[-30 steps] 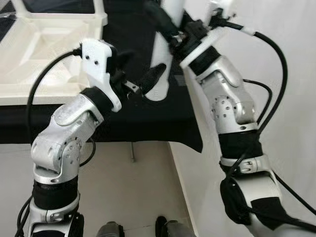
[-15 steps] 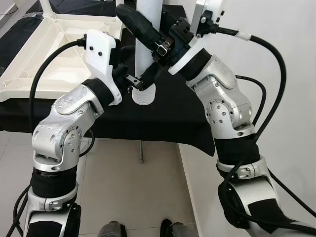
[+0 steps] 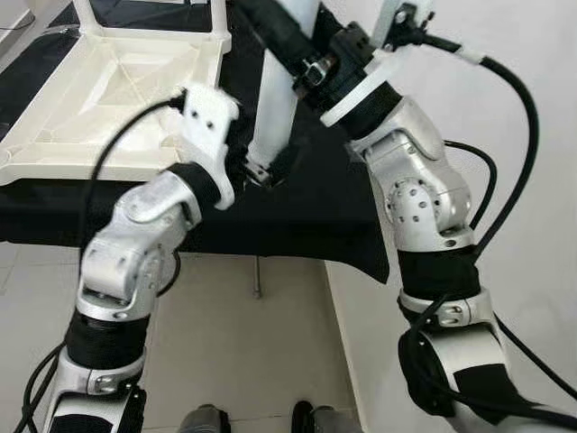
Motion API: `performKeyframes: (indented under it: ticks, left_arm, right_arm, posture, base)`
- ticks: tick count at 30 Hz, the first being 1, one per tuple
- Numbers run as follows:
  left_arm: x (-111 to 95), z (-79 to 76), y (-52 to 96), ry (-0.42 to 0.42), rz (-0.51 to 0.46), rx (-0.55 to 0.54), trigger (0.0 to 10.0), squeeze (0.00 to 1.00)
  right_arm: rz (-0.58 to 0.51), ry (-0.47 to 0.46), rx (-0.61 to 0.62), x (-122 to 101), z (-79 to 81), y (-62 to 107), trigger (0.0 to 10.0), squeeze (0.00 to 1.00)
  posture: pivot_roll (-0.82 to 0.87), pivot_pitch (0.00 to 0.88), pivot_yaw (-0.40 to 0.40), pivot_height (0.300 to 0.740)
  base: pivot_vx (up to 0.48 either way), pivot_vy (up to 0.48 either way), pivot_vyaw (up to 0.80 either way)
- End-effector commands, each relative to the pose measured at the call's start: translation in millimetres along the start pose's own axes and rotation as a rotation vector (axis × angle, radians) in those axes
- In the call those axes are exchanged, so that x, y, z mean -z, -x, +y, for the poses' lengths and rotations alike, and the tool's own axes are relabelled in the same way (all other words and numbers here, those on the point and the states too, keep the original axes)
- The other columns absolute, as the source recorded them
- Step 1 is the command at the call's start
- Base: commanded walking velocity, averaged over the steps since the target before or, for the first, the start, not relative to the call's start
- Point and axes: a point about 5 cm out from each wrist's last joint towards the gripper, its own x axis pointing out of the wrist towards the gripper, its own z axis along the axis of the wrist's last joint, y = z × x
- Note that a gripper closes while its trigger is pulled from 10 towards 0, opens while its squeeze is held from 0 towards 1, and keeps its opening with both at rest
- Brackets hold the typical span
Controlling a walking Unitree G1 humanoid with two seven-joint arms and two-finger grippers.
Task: Building children table
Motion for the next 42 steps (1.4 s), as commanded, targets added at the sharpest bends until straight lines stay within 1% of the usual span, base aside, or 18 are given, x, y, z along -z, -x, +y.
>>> performKeyframes:
  ticks: [1, 6, 10, 16, 21, 25, 26, 30, 32, 33, 34, 35, 36, 37, 38, 40, 41, 42]
  left_arm:
    - [0.1, 0.0, -0.6, -0.039, -0.001, 0.002, 0.0, 0.00]
    - [0.6, 1.7, -1.0, -0.049, -0.003, -0.013, 0.0, 0.00]
    - [-0.1, 2.3, -0.9, -0.008, -0.022, -0.014, 0.0, 0.00]
    - [0.0, 2.4, -1.2, 0.002, -0.027, -0.016, 0.0, 0.00]
    - [0.2, 4.8, -0.2, -0.013, -0.023, -0.019, 0.0, 0.00]
    - [-0.7, 8.4, 1.7, -0.040, -0.022, -0.021, 0.0, 0.00]
    - [-1.1, 9.5, 2.2, -0.050, -0.021, -0.019, 0.0, 0.00]
    - [-7.2, 10.5, 6.4, -0.116, -0.044, 0.047, 0.0, 0.00]
    - [-14.1, 1.1, 14.3, -0.137, -0.066, 0.221, 0.0, 0.00]
    - [-17.5, -7.2, 21.6, -0.125, -0.067, 0.352, 0.0, 0.00]
    - [-17.5, -7.2, 21.6, -0.125, -0.067, 0.352, 0.0, 0.00]
    - [-19.6, -12.9, 26.9, -0.116, -0.065, 0.439, 0.0, 0.00]
    - [-19.6, -12.9, 26.9, -0.116, -0.065, 0.439, 0.0, 0.00]
    - [-20.4, -18.9, 35.7, -0.095, -0.039, 0.557, 0.0, 0.00]
    - [-20.4, -18.9, 35.7, -0.095, -0.039, 0.557, 0.0, 0.00]
    - [-19.6, -26.6, 52.5, -0.052, 0.035, 0.746, 0.0, 0.00]
    - [-19.6, -26.6, 52.5, -0.052, 0.035, 0.746, 0.0, 0.00]
    - [-19.9, -28.4, 60.4, -0.033, 0.069, 0.826, 0.0, 0.00]
  right_arm:
    - [-0.036, -0.009, -0.038, -7.9, 7.7, -4.8, 10.0, 0.00]
    - [-0.041, -0.015, -0.045, -8.8, 9.4, -5.2, 10.0, 0.00]
    - [-0.044, -0.019, -0.055, -10.5, 11.2, -5.9, 10.0, 0.00]
    - [-0.035, -0.012, -0.069, -11.2, 12.6, -5.9, 10.0, 0.00]
    - [0.013, 0.037, -0.082, -8.3, 11.8, -3.3, 10.0, 0.00]
    - [0.091, 0.065, -0.097, -0.1, 6.6, 1.6, 10.0, 0.00]
    - [0.124, 0.081, -0.112, 2.8, 4.8, 3.8, 10.0, 1.00]
    - [0.205, 0.122, -0.194, 9.0, 5.2, 9.8, 10.0, 1.00]
    - [0.240, 0.146, -0.264, 11.1, 8.2, 14.1, 10.0, 1.00]
    - [0.255, 0.151, -0.292, 12.0, 9.3, 15.6, 10.0, 0.90]
    - [0.255, 0.151, -0.292, 12.0, 9.3, 15.6, 10.0, 0.90]
    - [0.265, 0.152, -0.309, 12.7, 9.7, 16.4, 10.0, 0.90]
    - [0.265, 0.152, -0.309, 12.7, 9.7, 16.4, 10.0, 0.90]
    - [0.280, 0.151, -0.330, 14.2, 10.2, 17.2, 10.0, 0.45]
    - [0.280, 0.151, -0.330, 14.2, 10.2, 17.2, 10.0, 0.45]
    - [0.297, 0.140, -0.373, 16.4, 11.8, 19.2, 10.0, 0.18]
    - [0.297, 0.140, -0.373, 16.4, 11.8, 19.2, 10.0, 0.18]
    - [0.309, 0.140, -0.397, 17.7, 12.6, 20.4, 10.0, 0.15]
  posture:
    - [0.06, 0.152, -0.058, 0.740]
    - [0.06, 0.152, -0.056, 0.740]
    - [0.06, 0.152, -0.056, 0.740]
    - [0.06, 0.154, -0.056, 0.740]
    - [0.06, 0.156, -0.057, 0.740]
    - [0.06, 0.159, -0.060, 0.740]
    - [0.06, 0.159, -0.060, 0.740]
    - [0.05, 0.161, -0.065, 0.740]
    - [0.05, 0.161, -0.069, 0.740]
    - [0.05, 0.162, -0.072, 0.740]
    - [0.05, 0.162, -0.072, 0.740]
    - [0.05, 0.162, -0.072, 0.740]
    - [0.05, 0.162, -0.072, 0.740]
    - [0.05, 0.162, -0.072, 0.740]
    - [0.05, 0.162, -0.072, 0.740]
    - [0.05, 0.163, -0.082, 0.740]
    - [0.05, 0.163, -0.082, 0.740]
    - [0.05, 0.164, -0.084, 0.740]
  base:
    - [0.000, 0.000, 0.00]
    - [0.000, 0.000, 0.00]
    - [0.000, 0.000, 0.00]
    - [0.000, 0.000, 0.00]
    - [0.000, 0.000, 0.00]
    - [0.000, 0.000, 0.00]
    - [0.000, 0.000, 0.00]
    - [0.000, 0.000, 0.00]
    - [0.000, 0.000, 0.00]
    - [0.000, 0.000, 0.00]
    - [0.000, 0.000, 0.00]
    - [0.000, 0.000, 0.00]
    - [0.000, 0.000, 0.00]
    - [0.000, 0.000, 0.00]
    - [0.000, 0.000, 0.00]
    - [0.000, 0.000, 0.00]
    - [0.000, 0.000, 0.00]
    - [0.000, 0.000, 0.00]
